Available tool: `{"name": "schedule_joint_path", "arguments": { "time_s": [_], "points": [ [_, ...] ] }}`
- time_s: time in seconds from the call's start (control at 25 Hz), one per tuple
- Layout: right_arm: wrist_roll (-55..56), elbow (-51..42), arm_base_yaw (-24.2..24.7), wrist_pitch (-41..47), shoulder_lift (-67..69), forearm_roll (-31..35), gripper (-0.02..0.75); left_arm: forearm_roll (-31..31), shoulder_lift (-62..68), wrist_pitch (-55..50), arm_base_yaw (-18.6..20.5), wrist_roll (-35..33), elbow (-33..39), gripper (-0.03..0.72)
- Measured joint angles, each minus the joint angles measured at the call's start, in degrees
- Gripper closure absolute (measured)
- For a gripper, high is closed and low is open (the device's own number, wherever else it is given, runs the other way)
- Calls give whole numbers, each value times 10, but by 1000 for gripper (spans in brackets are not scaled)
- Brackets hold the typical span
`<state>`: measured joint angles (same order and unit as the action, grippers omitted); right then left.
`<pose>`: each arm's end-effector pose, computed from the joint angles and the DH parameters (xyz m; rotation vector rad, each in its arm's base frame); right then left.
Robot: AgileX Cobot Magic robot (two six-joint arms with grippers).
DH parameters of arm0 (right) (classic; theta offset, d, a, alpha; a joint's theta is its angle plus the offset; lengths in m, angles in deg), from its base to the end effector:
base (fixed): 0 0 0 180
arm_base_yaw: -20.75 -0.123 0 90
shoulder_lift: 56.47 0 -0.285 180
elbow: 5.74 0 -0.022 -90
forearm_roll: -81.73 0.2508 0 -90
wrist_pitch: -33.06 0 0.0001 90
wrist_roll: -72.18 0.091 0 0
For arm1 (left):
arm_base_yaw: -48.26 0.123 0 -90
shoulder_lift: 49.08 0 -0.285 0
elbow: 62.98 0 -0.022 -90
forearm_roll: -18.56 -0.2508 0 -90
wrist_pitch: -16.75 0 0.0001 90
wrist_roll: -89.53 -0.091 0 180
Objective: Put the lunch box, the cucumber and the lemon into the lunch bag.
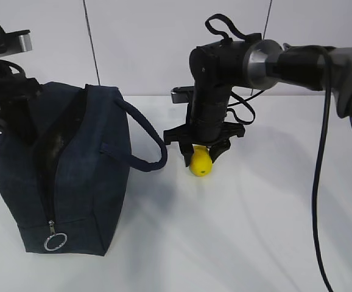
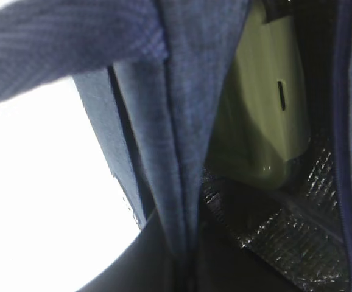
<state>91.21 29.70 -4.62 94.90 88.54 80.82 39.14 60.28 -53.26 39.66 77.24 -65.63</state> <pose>0.4439 0.2091 0.1332 -0.1753 2.9915 0.0648 0.3393 -0.0817 0.2552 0.3784 3.0066 -0.5185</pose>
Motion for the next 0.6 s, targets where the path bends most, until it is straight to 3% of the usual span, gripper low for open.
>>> {"name": "schedule_joint_path", "arguments": {
  "time_s": [0.2, 0.6],
  "points": [
    [0, 4, 0, 11, 0, -4, 375, 0, 0, 0, 0, 0, 0, 691],
    [0, 88, 0, 78, -2, -21, 383, 0, 0, 0, 0, 0, 0, 655]
  ]
}}
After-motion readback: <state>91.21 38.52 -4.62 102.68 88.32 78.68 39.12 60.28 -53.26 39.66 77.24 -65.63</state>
